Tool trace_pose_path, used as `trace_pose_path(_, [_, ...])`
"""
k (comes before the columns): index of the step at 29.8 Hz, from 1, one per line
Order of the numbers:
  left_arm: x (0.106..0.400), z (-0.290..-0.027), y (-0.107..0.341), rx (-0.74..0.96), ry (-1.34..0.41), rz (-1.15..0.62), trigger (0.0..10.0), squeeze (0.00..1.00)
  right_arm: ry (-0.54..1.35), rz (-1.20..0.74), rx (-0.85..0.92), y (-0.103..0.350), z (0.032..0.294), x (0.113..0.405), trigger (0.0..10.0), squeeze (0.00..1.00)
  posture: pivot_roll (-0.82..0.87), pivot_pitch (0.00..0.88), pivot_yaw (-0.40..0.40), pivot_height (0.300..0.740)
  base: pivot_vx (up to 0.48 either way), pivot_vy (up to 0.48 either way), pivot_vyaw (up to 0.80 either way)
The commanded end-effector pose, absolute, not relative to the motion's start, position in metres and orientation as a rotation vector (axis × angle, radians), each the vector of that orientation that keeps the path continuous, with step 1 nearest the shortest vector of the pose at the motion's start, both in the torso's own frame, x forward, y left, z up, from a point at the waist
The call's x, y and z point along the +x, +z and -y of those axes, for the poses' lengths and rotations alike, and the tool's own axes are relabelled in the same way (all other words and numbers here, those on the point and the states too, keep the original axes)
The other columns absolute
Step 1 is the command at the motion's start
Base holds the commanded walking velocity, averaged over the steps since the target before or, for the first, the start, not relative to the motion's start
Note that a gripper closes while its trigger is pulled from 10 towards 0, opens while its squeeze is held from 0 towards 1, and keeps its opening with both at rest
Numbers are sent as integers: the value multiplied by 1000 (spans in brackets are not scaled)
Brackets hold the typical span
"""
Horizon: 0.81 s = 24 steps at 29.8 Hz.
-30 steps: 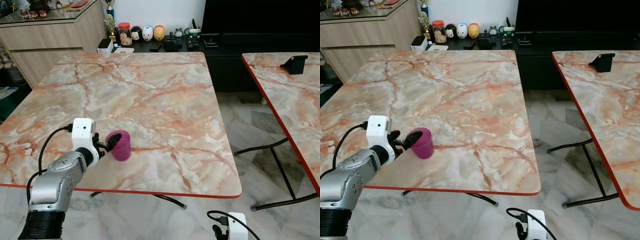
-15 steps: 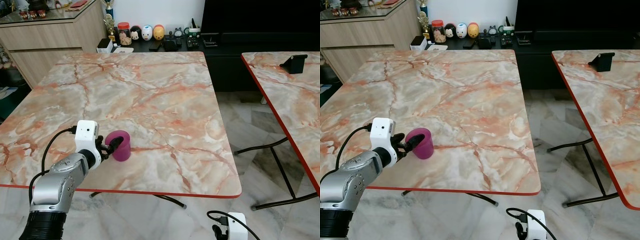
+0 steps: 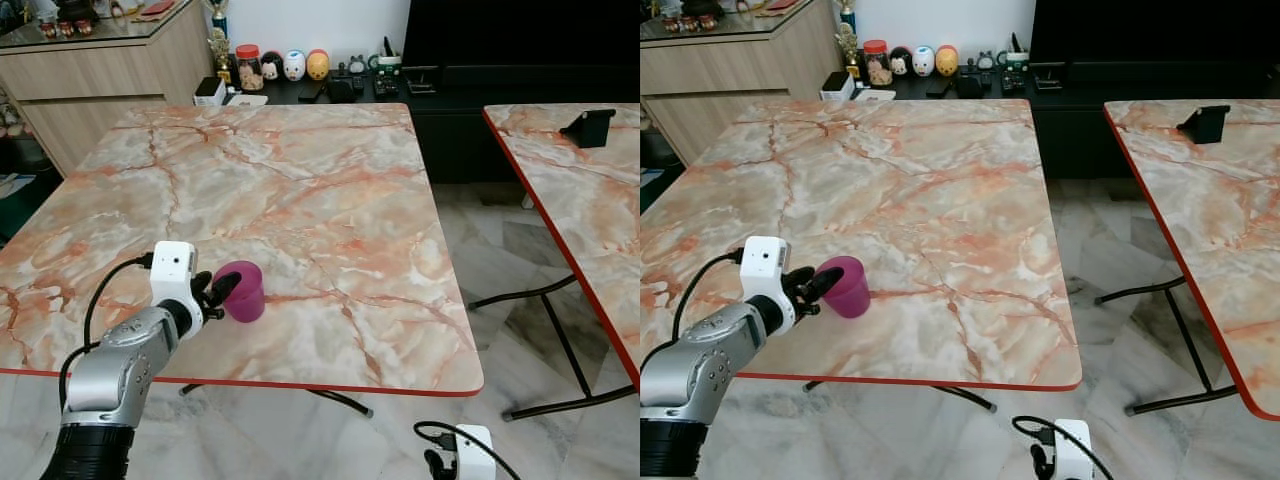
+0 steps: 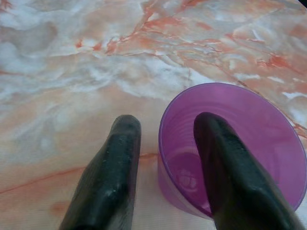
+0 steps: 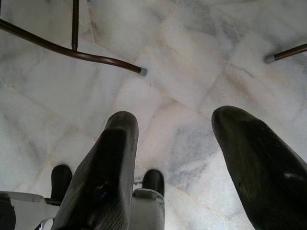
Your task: Setting the table
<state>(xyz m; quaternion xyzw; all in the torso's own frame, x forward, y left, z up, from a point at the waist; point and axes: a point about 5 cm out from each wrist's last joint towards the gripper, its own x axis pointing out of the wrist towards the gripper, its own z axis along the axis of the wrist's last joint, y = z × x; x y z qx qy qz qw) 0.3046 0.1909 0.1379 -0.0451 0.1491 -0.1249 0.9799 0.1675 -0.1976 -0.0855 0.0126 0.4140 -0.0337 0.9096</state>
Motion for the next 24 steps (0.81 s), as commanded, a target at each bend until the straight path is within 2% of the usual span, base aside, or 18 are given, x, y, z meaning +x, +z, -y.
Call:
trace_pose_path(1, [303,-193,136,-62,-243,-308,0,0,-70,-862,32,-86,197,167,10000,0,52,0,43,740,0,0,0])
trace_pose_path(24, [304,-191,140,-87,-239,-254,0,0,-66,-862,29,-86,197,167,10000,0,52,0,38,740,0,0,0])
